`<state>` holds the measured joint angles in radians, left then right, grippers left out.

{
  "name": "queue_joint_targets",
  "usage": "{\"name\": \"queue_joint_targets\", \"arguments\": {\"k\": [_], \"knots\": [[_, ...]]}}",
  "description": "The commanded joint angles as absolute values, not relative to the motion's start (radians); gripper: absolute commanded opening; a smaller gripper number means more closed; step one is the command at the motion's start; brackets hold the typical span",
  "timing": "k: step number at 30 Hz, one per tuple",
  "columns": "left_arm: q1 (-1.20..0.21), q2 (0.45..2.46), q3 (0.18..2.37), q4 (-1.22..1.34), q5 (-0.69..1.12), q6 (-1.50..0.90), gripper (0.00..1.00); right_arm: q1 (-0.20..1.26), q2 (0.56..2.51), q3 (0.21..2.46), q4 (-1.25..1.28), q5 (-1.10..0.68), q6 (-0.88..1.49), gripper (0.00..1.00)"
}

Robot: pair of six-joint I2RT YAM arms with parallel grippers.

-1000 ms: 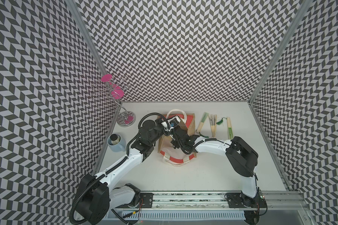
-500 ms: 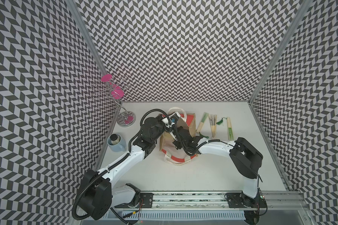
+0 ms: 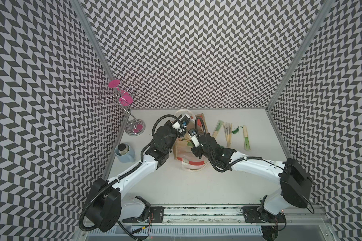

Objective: Take out the folding fans from the tote bags
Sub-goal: Pick up the folding fan from the canvas bag.

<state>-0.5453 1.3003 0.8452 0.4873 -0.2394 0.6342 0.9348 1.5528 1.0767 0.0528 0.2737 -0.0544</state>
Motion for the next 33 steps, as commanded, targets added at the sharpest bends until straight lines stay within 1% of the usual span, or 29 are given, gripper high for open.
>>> {"name": "queue_joint_targets", "arguments": {"k": [1,7,13,16,20,23,28,30,33], "knots": [[-0.545,1.304,0.908,0.538,-0.345,0.620,0.00,0.941,1.457,1.034,0.211,0.219,-0.007,0.00],[-0.542,1.298,0.909,0.541,-0.348,0.598,0.00,0.941,1.364,0.968,0.277,0.213,0.005,0.00],[-0.526,1.315,0.941,0.509,-0.410,0.562,0.00,0.941,1.283,0.966,0.209,0.233,0.051,0.00],[-0.511,1.317,0.941,0.500,-0.408,0.546,0.00,0.937,1.233,0.960,0.171,0.264,0.090,0.00],[-0.500,1.319,0.939,0.500,-0.403,0.541,0.00,0.898,1.150,0.979,0.105,0.238,0.165,0.00],[-0.494,1.317,0.934,0.504,-0.400,0.541,0.00,0.784,1.073,0.971,0.062,0.137,0.264,0.00],[-0.488,1.302,0.920,0.511,-0.382,0.536,0.00,0.466,0.961,0.892,-0.014,-0.048,0.412,0.00],[-0.485,1.298,0.917,0.512,-0.373,0.529,0.00,0.346,0.948,0.856,-0.057,-0.100,0.446,0.00],[-0.480,1.293,0.914,0.512,-0.358,0.517,0.00,0.143,0.966,0.797,-0.109,-0.244,0.496,0.00]]}}
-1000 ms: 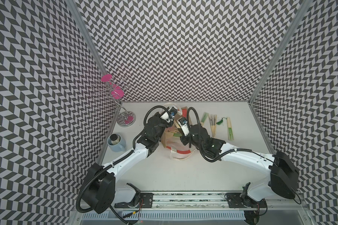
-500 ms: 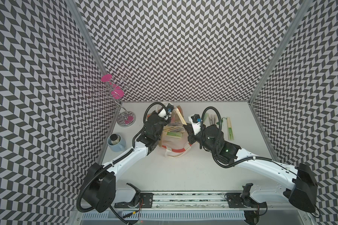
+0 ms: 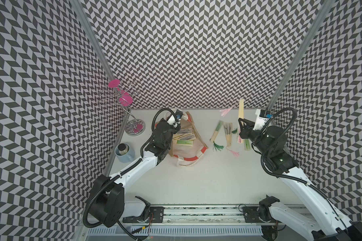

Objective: Take out the folding fans from the tote bags
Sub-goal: Pick up the folding fan from the canvas bag, then place the folding fan at the center of the board.

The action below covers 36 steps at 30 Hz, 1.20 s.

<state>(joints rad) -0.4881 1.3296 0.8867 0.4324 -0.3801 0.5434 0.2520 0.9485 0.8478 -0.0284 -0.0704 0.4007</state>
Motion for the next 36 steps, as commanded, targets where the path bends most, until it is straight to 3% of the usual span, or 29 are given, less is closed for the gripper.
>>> {"name": "queue_joint_targets", "arguments": {"k": [1,9,16,29,36], "knots": [[-0.478,1.292,0.914,0.509,-0.353,0.513,0.00,0.079,0.981,0.769,-0.118,-0.290,0.511,0.00],[-0.476,1.300,0.913,0.505,-0.339,0.494,0.00,-0.153,1.200,0.645,-0.167,-0.502,0.441,0.00],[-0.472,1.313,0.914,0.506,-0.337,0.489,0.00,-0.161,1.349,0.590,-0.045,-0.672,0.402,0.00],[-0.471,1.323,0.914,0.503,-0.331,0.477,0.00,-0.152,1.521,0.576,0.028,-0.759,0.374,0.00],[-0.471,1.321,0.913,0.503,-0.321,0.478,0.00,-0.147,1.549,0.574,0.002,-0.647,0.389,0.00]]}}
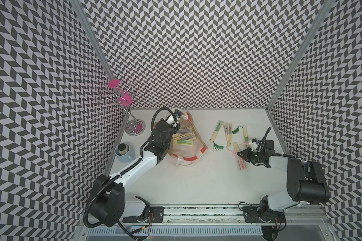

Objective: Take out the folding fans from the tote bags
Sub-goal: Place the folding fan at the center of the board.

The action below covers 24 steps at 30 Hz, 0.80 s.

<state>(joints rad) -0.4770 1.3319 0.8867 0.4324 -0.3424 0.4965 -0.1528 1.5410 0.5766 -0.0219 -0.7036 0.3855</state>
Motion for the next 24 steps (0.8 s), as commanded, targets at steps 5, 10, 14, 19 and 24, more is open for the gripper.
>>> {"name": "queue_joint_targets", "arguments": {"k": [5,10,14,19,24], "knots": [[-0.470,1.315,0.906,0.507,-0.302,0.485,0.00,-0.147,1.561,0.573,-0.033,-0.548,0.402,0.16],[-0.471,1.308,0.899,0.514,-0.298,0.488,0.00,-0.147,1.541,0.575,-0.063,-0.483,0.410,0.33],[-0.470,1.305,0.901,0.510,-0.296,0.488,0.00,-0.147,1.478,0.598,-0.120,-0.423,0.412,0.39],[-0.470,1.300,0.893,0.524,-0.281,0.496,0.00,-0.145,1.327,0.645,-0.202,-0.364,0.408,0.42],[-0.471,1.306,0.893,0.525,-0.276,0.496,0.00,-0.081,1.157,0.705,-0.198,-0.392,0.390,0.42]]}}
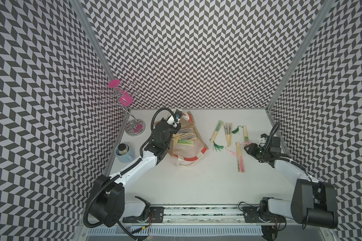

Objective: Take out the folding fans from the tote bags
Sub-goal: Place the folding fan at the center of the board.

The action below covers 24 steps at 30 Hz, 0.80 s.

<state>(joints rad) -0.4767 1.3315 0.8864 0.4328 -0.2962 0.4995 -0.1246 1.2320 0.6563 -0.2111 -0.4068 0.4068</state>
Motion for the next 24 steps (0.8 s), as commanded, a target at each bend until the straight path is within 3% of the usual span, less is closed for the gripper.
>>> {"name": "queue_joint_targets", "arguments": {"k": [1,9,16,21,24], "knots": [[-0.470,1.305,0.892,0.528,-0.273,0.496,0.00,-0.039,1.127,0.724,-0.194,-0.369,0.387,0.42],[-0.471,1.275,0.864,0.566,-0.224,0.493,0.00,0.453,1.096,0.896,-0.152,-0.121,0.312,0.40],[-0.470,1.261,0.856,0.569,-0.209,0.479,0.00,0.870,1.143,0.884,0.027,0.111,0.170,0.38],[-0.470,1.268,0.859,0.561,-0.213,0.482,0.00,1.066,1.249,0.872,0.119,0.256,0.034,0.35],[-0.471,1.272,0.861,0.559,-0.216,0.483,0.00,1.107,1.368,0.936,0.056,0.314,0.001,0.32]]}}
